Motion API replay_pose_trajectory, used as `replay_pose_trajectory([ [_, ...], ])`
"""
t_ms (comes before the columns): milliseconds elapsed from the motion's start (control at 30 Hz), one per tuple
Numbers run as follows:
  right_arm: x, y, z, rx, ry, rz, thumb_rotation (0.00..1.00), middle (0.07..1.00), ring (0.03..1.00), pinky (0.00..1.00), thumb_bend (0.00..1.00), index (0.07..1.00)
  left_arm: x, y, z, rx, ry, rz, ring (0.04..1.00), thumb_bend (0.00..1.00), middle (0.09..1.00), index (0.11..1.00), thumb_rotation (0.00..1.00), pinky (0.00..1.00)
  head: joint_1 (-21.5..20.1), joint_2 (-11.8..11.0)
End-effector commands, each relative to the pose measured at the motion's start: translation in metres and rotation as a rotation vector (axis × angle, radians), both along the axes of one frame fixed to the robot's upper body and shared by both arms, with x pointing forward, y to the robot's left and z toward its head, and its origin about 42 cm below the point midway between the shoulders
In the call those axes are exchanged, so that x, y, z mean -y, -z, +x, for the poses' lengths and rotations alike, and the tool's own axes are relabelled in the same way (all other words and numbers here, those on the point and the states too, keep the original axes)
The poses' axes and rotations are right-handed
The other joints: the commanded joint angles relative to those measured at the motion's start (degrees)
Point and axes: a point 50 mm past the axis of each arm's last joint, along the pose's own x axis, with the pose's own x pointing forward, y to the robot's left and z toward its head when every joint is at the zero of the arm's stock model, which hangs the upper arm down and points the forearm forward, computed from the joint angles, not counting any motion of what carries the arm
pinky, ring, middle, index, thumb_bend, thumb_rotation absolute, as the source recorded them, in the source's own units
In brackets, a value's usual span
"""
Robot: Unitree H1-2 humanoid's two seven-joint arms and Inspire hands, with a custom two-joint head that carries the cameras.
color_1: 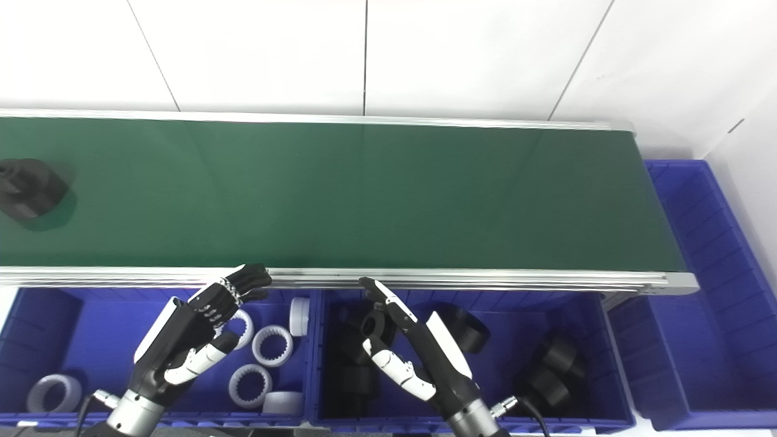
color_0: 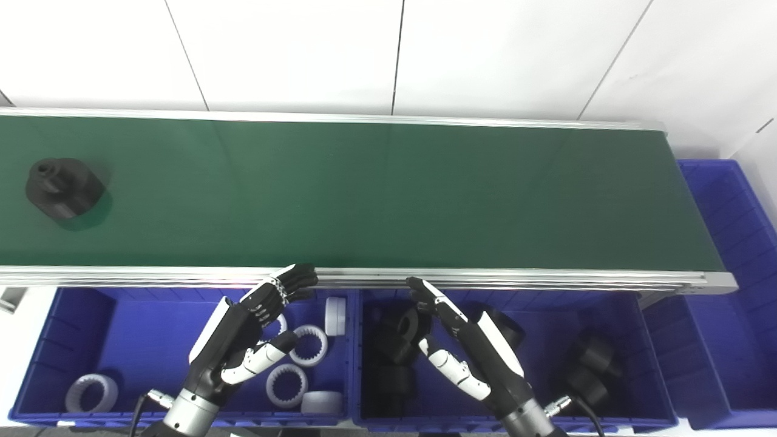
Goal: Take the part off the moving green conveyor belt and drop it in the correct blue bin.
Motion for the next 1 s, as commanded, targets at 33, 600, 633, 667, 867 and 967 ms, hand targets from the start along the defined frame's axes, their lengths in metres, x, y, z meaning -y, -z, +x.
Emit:
replay_pose_trajectory([
  [33, -0.0048, -0.0121, 0.0011, 0.071, -0.010, 0.041, 0.88, 0.949, 0.923, 0.88, 0.38, 0.941, -0.0026, -0.0105, 0.0007, 0.070, 0.001, 0.011, 0.853, 0.48, 0.859, 0.842, 0.60, 0.81, 0.1, 0.1],
  [600, -0.0059, -0.0118, 0.0017, 0.074, -0.013, 0.037, 0.89, 0.951, 0.924, 0.88, 0.39, 0.940, -0.0030, -0.0106, 0.0002, 0.070, 0.002, 0.006, 0.855, 0.48, 0.859, 0.839, 0.60, 0.82, -0.1, 0.5],
  [633, -0.0060, -0.0118, 0.0017, 0.074, -0.013, 0.039, 0.88, 0.950, 0.925, 0.88, 0.39, 0.940, -0.0031, -0.0106, 0.0002, 0.070, 0.002, 0.007, 0.854, 0.48, 0.858, 0.839, 0.60, 0.82, -0.1, 0.5],
  [667, -0.0061, -0.0119, 0.0017, 0.074, -0.012, 0.041, 0.88, 0.950, 0.925, 0.89, 0.39, 0.940, -0.0030, -0.0109, 0.0003, 0.071, 0.002, 0.007, 0.855, 0.48, 0.859, 0.841, 0.60, 0.82, -0.1, 0.5],
  [867, -0.0066, -0.0122, 0.0020, 0.073, -0.013, 0.046, 0.88, 0.949, 0.917, 0.87, 0.38, 0.941, -0.0033, -0.0097, 0.0004, 0.068, 0.011, 0.001, 0.860, 0.48, 0.862, 0.844, 0.61, 0.82, -0.1, 0.6],
  [967, -0.0069, -0.0131, 0.0019, 0.071, -0.013, 0.045, 0.88, 0.949, 0.918, 0.87, 0.39, 0.940, -0.0034, -0.0095, -0.0003, 0.066, 0.010, 0.003, 0.859, 0.48, 0.861, 0.843, 0.61, 0.82, -0.1, 0.6],
])
